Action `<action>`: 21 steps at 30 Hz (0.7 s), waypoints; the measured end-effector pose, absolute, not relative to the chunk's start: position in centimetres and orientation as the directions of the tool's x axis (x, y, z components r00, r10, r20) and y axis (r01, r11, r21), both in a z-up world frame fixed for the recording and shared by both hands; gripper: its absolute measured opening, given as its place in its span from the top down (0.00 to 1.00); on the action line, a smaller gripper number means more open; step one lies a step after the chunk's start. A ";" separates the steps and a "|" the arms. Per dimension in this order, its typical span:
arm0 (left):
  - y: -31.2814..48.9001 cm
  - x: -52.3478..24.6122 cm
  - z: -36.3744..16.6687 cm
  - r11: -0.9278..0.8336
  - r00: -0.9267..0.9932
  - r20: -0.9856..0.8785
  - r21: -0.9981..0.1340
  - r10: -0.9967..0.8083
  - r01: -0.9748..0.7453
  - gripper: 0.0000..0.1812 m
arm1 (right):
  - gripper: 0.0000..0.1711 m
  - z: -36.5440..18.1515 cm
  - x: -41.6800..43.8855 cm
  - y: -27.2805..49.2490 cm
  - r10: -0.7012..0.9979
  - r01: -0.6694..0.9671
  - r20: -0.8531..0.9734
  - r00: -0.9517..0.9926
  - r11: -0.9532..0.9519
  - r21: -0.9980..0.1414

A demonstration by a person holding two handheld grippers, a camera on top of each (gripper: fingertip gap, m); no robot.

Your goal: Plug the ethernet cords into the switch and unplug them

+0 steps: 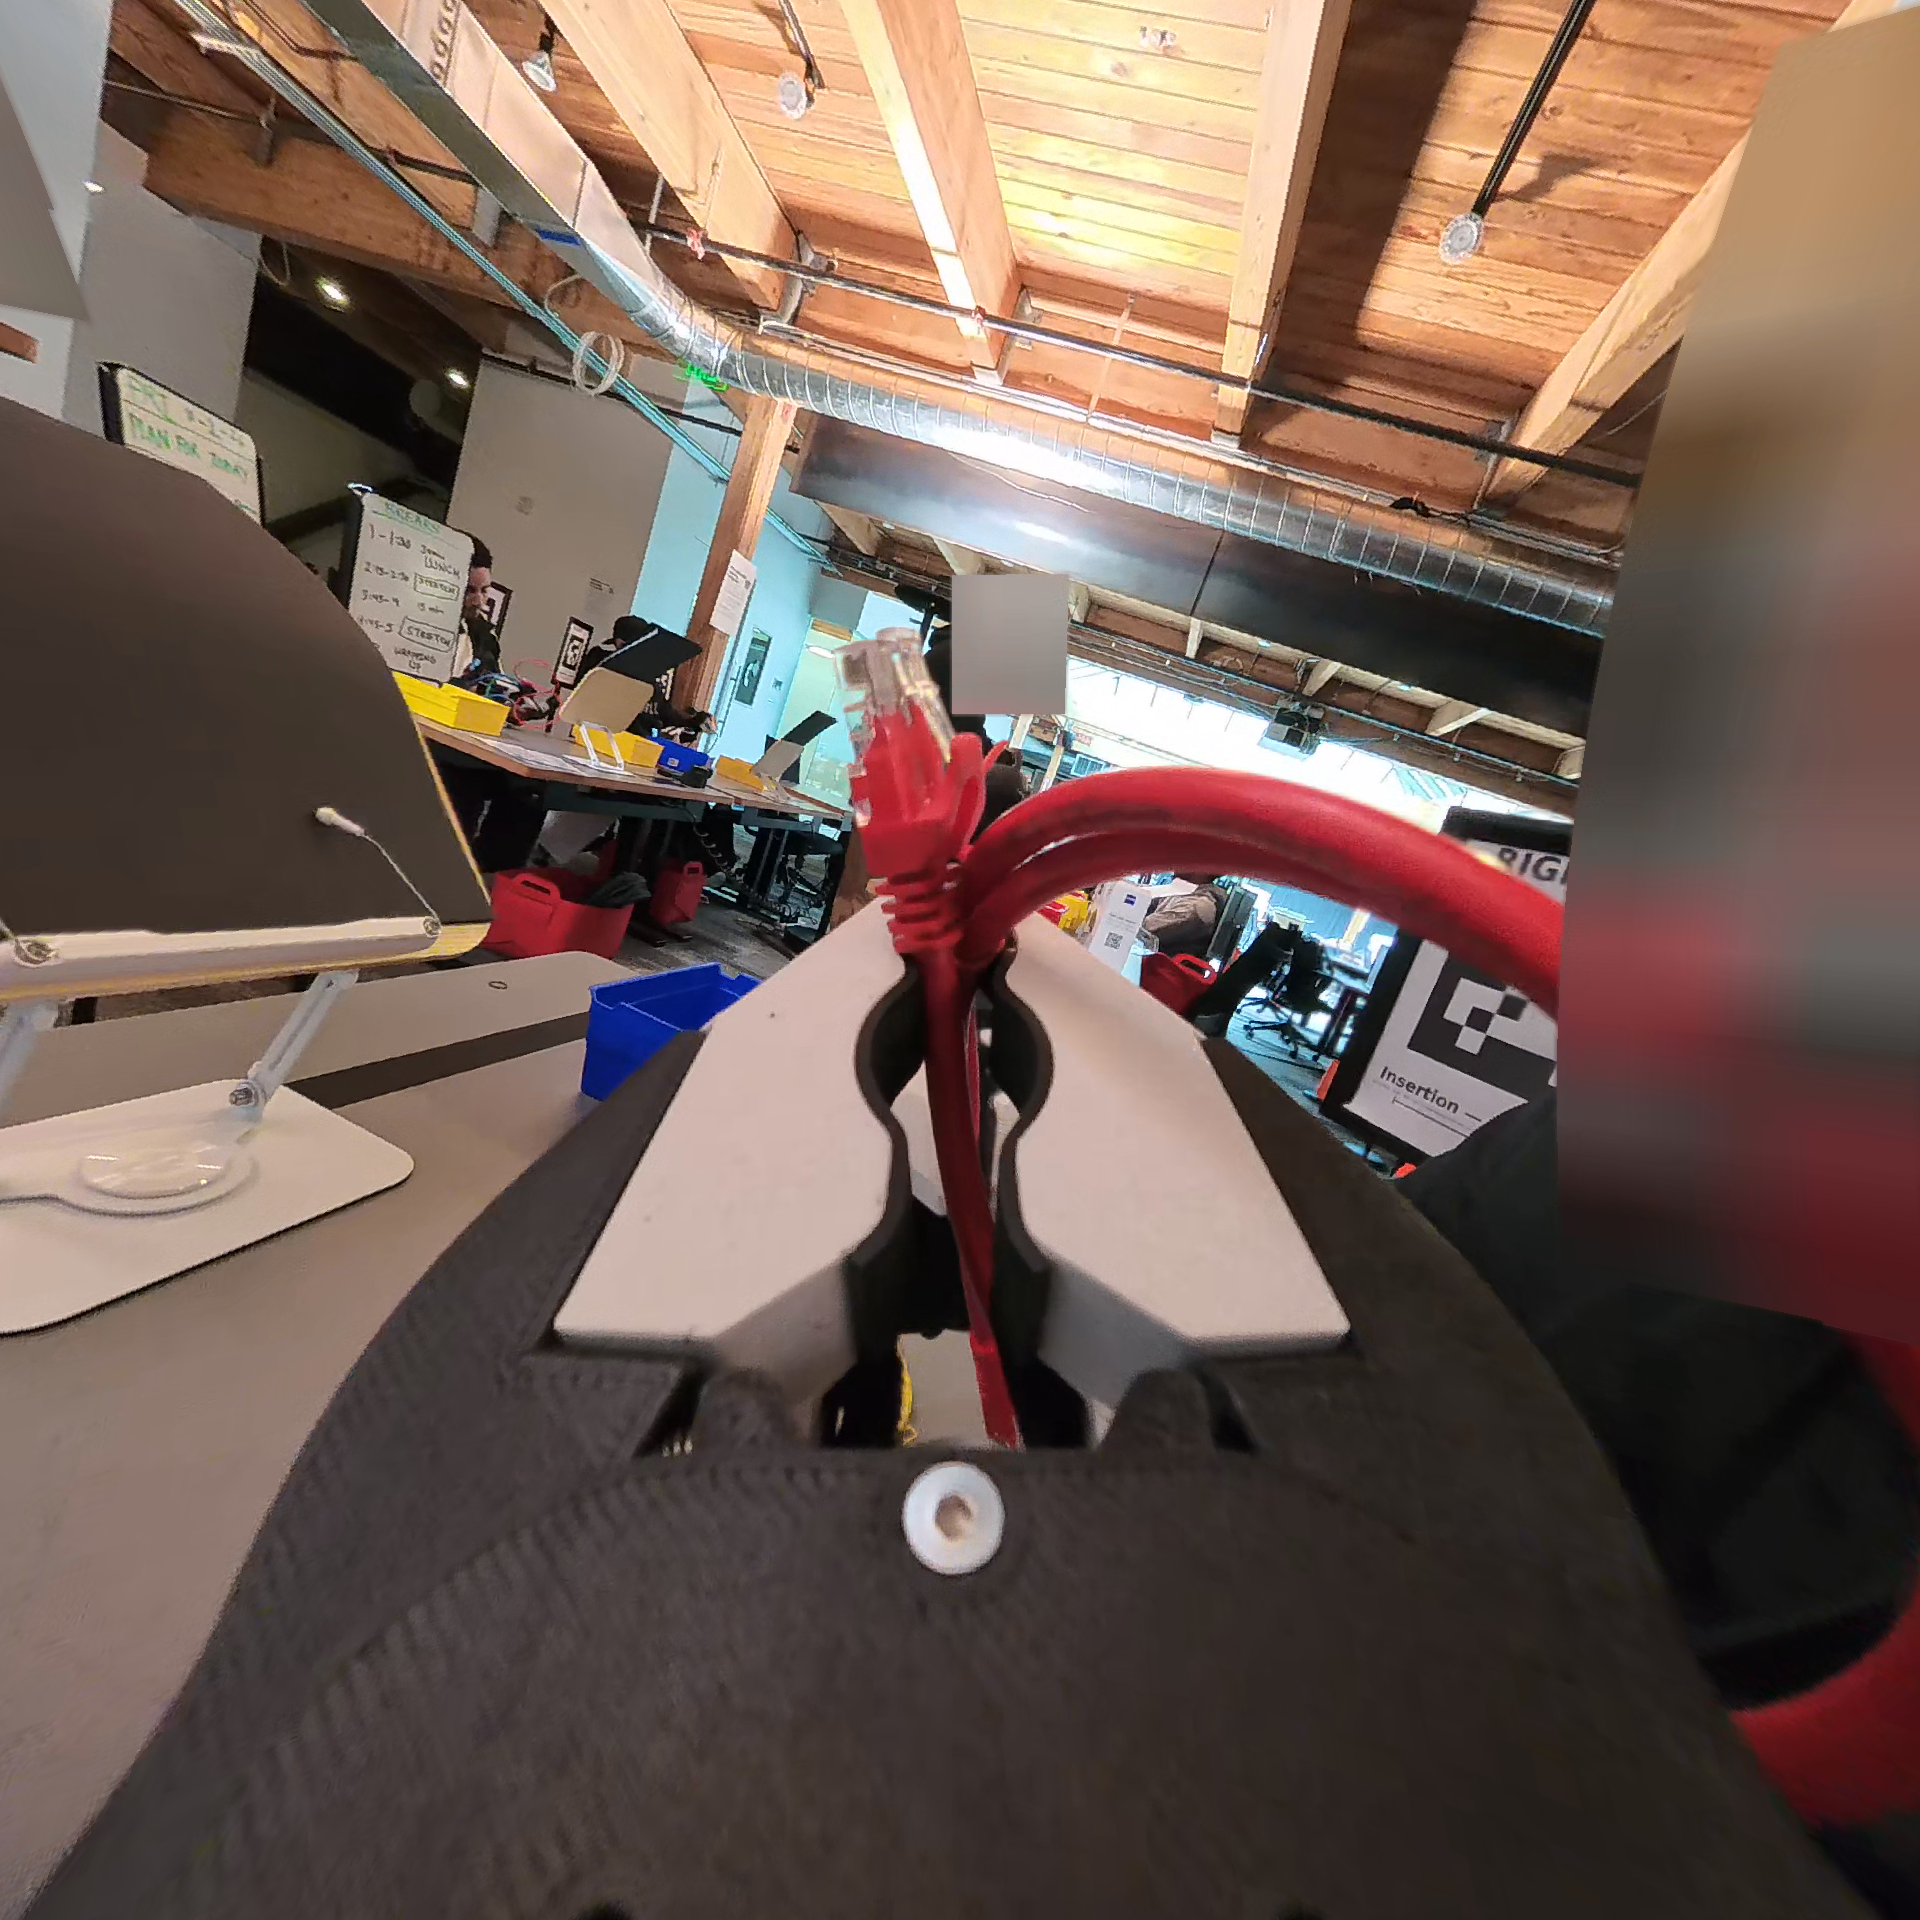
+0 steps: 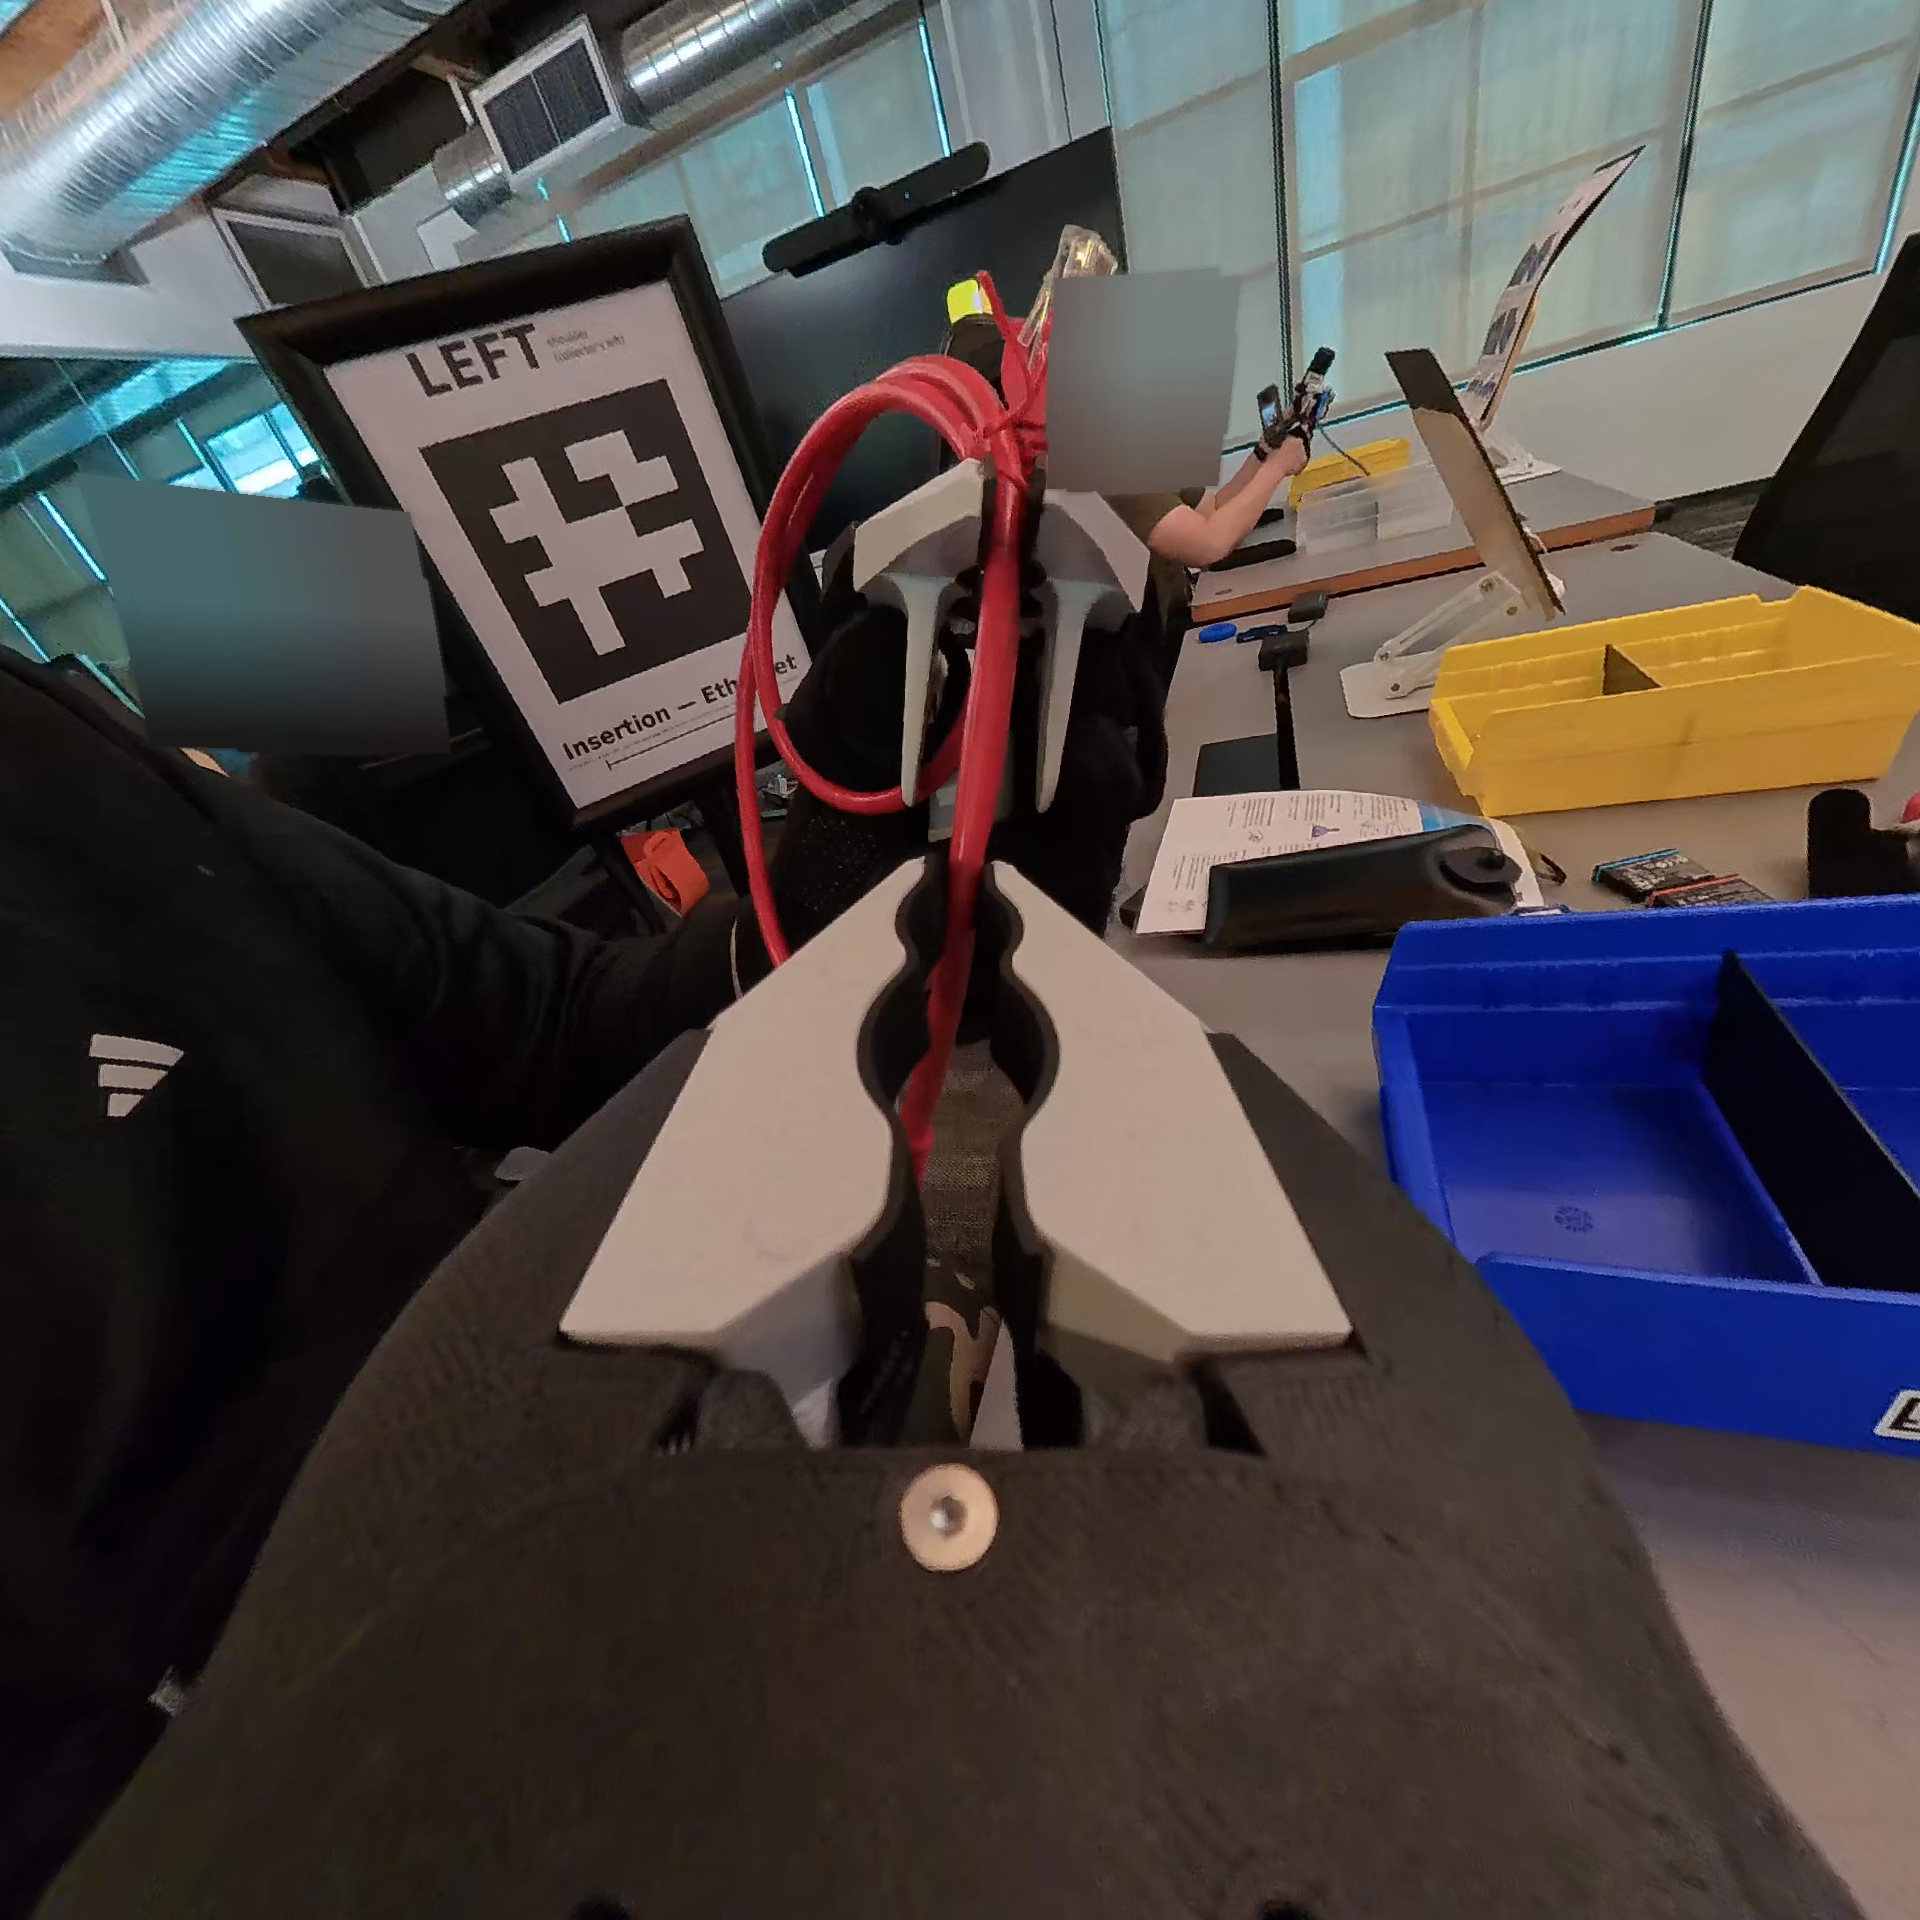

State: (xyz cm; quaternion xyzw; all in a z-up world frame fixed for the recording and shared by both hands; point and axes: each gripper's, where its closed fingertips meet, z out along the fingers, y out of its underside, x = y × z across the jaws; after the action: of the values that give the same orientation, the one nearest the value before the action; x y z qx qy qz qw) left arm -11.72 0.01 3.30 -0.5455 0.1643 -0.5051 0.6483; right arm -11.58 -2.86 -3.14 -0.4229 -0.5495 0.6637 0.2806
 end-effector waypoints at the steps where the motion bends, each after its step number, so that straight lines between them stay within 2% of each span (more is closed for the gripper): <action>1: -0.1 -11.7 3.4 -0.098 0.443 0.331 -0.877 -0.833 0.471 1.00 | 0.97 -3.0 -11.6 -3.0 0.838 0.090 -0.248 -0.486 -0.235 -0.968; 4: -0.4 -12.0 4.0 -0.087 0.444 0.329 -0.871 -0.833 0.483 0.99 | 0.97 -2.5 -11.5 -3.5 0.835 0.074 -0.245 -0.493 -0.240 -0.968; 7: -1.3 -14.8 6.5 -0.024 0.438 0.334 -0.816 -0.835 0.577 0.97 | 0.97 -2.7 -11.6 -4.0 0.828 0.078 -0.258 -0.498 -0.254 -0.964; 9: -1.7 -15.6 6.7 0.059 0.562 0.244 -0.883 -0.790 0.465 0.96 | 0.97 -2.7 -11.9 -5.0 0.804 0.087 -0.276 -0.526 -0.273 -0.958; 12: -2.5 -16.8 8.1 0.080 0.548 0.261 -0.850 -0.795 0.521 0.99 | 0.97 -4.0 -12.7 -5.9 0.806 0.126 -0.268 -0.527 -0.237 -0.963; 14: -2.4 -18.0 7.9 0.091 0.588 0.254 -0.866 -0.768 0.492 0.99 | 0.97 -4.3 -13.0 -6.0 0.786 0.135 -0.302 -0.538 -0.274 -0.952; 21: -0.9 -18.5 6.0 0.065 0.648 0.265 -0.897 -0.714 0.438 0.99 | 0.97 -6.6 -14.1 -6.8 0.801 0.213 -0.289 -0.525 -0.205 -0.955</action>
State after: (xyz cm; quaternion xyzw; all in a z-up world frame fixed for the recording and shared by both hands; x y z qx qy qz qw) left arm -18.48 -0.89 5.95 -0.5541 0.1244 -0.4005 0.7191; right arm -14.15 -6.77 -6.56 -0.4310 -0.5880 0.6456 0.2275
